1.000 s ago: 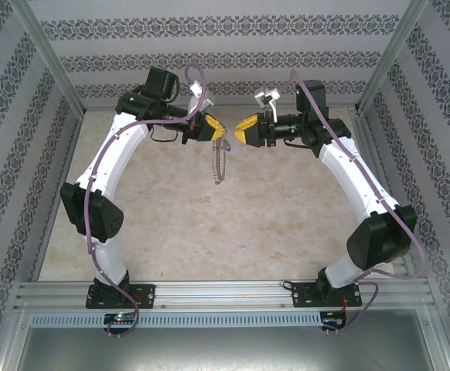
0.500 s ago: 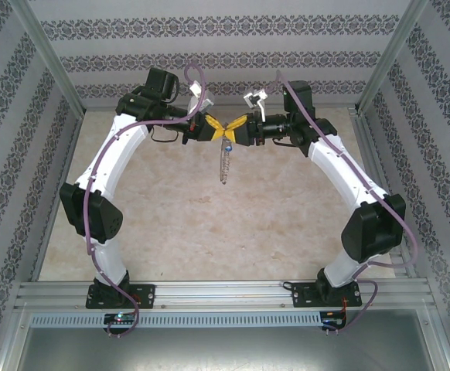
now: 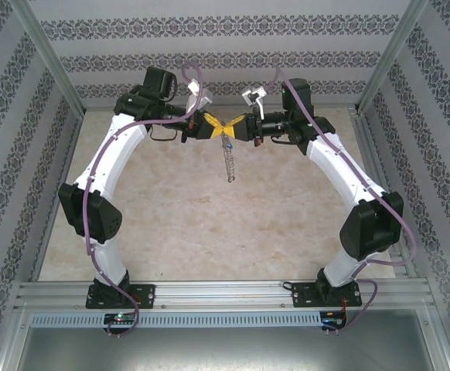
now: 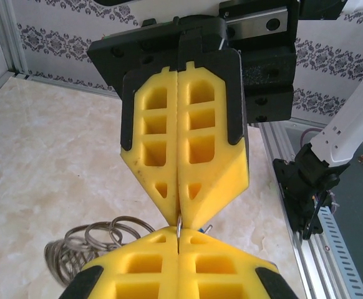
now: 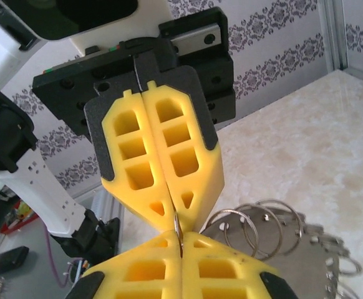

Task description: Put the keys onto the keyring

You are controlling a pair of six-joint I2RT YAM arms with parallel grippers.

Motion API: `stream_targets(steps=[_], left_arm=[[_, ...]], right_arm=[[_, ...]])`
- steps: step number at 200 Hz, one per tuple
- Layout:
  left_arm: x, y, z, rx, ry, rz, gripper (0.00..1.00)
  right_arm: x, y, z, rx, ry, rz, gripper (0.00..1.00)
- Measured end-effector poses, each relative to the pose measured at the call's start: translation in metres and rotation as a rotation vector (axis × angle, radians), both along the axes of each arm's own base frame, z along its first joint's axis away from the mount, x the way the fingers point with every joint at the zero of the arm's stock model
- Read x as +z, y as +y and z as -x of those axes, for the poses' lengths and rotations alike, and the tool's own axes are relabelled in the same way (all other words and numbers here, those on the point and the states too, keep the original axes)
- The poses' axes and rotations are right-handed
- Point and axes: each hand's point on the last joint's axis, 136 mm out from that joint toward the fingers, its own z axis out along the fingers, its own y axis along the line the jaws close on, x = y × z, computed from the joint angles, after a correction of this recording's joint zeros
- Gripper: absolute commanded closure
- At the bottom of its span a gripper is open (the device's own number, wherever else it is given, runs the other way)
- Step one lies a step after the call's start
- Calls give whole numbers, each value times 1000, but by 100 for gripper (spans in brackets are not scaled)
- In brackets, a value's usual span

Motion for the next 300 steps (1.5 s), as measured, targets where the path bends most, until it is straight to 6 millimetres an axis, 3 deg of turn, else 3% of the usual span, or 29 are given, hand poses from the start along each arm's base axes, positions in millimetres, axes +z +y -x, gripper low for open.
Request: stream_targets(steps=[36,45,67,80,96,129,187,219,252,300], left_arm=[[0,0,0,1,3,1,100],[0,0,0,0,4,2,100],[1,0,2,-7,7,8,100],[1,-1,2,-9,8,10,100],[1,-1,2,-9,10,10,100],[2,-1,4,-14,18,13,100],[3,0,4,-8,6,6,69],[10,11,4,33,-30,-16,54],[13,19,4,62,-61,-56,52],[10,23,11,54,-43,-89,57]], right_arm=[[0,0,1,3,-2,1,100],[-1,0,1,5,-5,3,89],[-1,1,3,10,-6,7,88],[0,1,3,11,-10,7,88],[0,1,3,13,-17,8,100],[1,1,5,21,-19,9,100],[1,-2,3,-11,-61,102,100],[-7,-8,-3,-42,-94,211,100],[-13,-13,-1,-49,-131,316,100],[-2,-12,7,-10,-189,380,100]])
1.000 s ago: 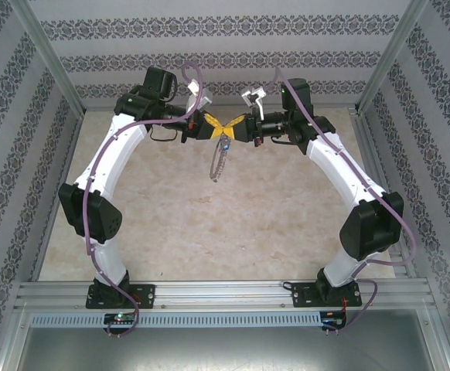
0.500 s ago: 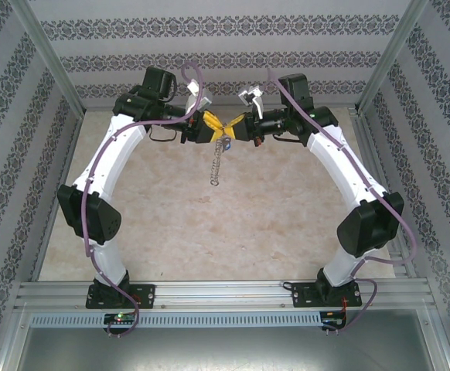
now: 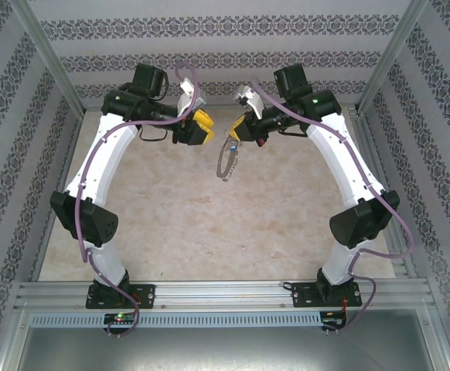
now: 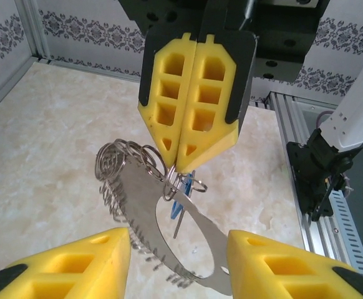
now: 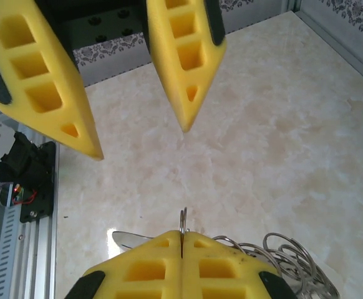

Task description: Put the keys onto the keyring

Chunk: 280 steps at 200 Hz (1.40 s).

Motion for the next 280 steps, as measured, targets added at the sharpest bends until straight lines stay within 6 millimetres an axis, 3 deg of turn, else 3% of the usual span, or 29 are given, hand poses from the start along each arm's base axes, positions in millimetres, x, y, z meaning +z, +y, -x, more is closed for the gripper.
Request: stream_targets(steps=[51,92,203,280], left_arm=[[-13,-1,5,-28,37,-27,60],[-18,-5,14,-62,46,-43,62],[-34,-16,18,-107,89,-62,63],[-34,-17,19,-119,99,-48,73]], right_arm=[[-9,17,12,70,-5,96,100],[-21,18,18,85,18,157,100],[-15,20,24,96,-1,174,100],[-15,21,23,97,-5,173,100]])
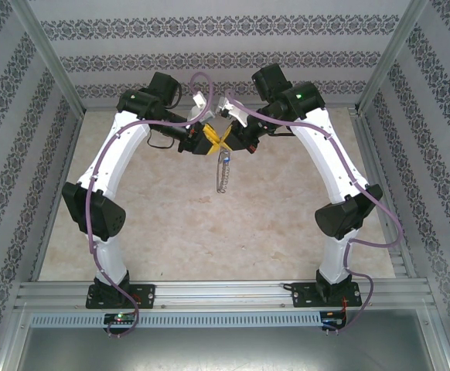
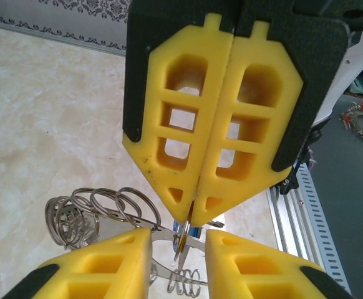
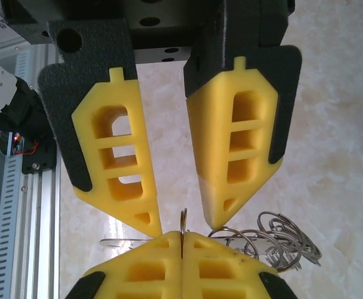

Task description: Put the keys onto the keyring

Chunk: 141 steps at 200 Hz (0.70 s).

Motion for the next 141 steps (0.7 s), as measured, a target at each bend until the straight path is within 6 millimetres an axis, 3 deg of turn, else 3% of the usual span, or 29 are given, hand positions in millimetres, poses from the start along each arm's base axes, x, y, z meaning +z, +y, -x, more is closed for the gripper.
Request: stream_targets(steps=[61,106,141], left_arm=[[0,-3,2,-12,8,8,78],[0,-4,3,-20,4,11,100],[0,-4,3,-24,0,13,100]], right_arm=[[1,0,0,0,-3,-2,100],[2,0,0,0,-3,-3,100],[1,0,0,0,-4,-1,100]])
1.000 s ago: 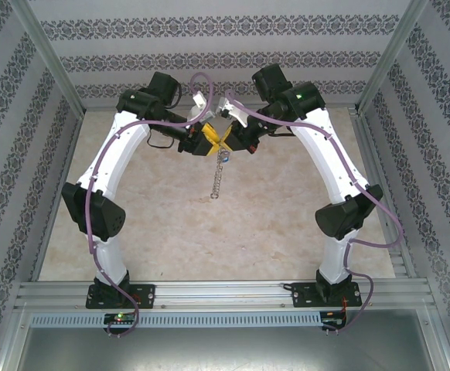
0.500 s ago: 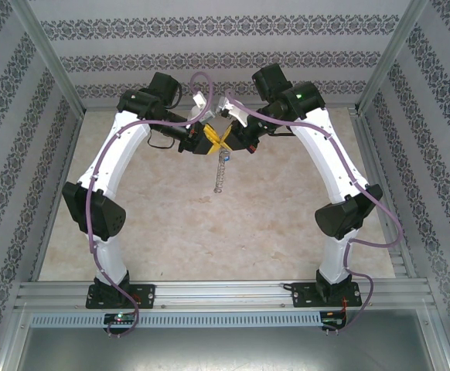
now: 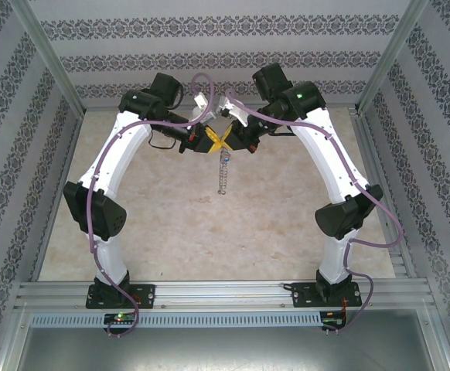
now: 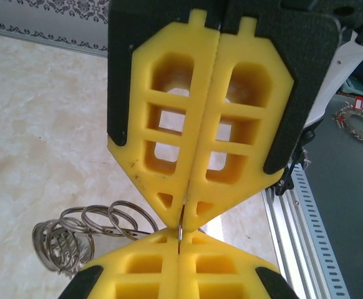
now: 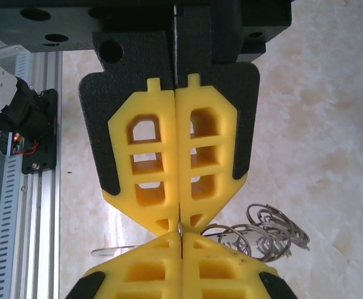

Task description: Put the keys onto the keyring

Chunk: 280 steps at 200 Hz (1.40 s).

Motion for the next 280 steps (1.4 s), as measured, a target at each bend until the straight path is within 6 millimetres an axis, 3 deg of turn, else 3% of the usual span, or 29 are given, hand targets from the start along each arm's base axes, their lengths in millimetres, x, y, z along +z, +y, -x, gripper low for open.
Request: stream_targets(steps=[36,70,129,207,280], left_arm=[[-1,-2,-2,2,6,10,100],[-4,-9,-4,-1,4,22,100],[4,-13,-12,13,-28,51,100],[15,-15,-17,35,-51,75,100],[21,-14,-16,41,-58,84,100]], right_arm=[[-1,-2,-7,-25,-3,-14,66],[-3,-19,-12,-94,36,-101,53],[12,-55,-3,-238,41,-324,42],[-23,-32,6,-218,162,-396,39],[-17,-26,-3,-208,156,-442,46]])
